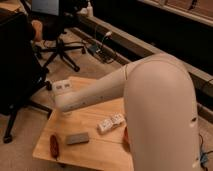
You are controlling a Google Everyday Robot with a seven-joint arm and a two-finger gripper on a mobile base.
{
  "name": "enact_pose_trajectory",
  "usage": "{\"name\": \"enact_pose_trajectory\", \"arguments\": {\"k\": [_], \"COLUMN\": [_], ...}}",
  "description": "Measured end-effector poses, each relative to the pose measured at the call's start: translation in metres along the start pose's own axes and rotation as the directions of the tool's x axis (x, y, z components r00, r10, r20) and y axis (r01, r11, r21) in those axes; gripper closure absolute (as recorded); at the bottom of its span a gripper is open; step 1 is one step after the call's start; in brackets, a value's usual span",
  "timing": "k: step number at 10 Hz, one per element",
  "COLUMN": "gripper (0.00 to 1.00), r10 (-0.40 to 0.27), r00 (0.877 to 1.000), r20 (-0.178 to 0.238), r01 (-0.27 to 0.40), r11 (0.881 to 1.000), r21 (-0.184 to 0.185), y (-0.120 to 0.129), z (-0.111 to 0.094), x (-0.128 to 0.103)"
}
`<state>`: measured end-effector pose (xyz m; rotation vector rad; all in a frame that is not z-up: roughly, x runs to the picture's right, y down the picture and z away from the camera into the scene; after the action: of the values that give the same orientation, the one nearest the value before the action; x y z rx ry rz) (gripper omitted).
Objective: Place the white sponge in the ceramic cup
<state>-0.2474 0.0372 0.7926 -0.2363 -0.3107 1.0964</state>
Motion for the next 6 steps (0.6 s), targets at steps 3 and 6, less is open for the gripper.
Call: {"name": "enact_pose_trajectory", "arguments": {"k": [3,6], "gripper": [0.52,0.52], "r10": [0.000,-0.001], "r00": [1.000,1.000], "r20": [0.001,0.001], "r01": [0.000,0.001], "r11": [1.000,1.000], "r21": [-0.001,-0.001], "y": [0.0009,0.0011], "z": [0.0000,0.0000], "x": [0.0000,-0.0002]}}
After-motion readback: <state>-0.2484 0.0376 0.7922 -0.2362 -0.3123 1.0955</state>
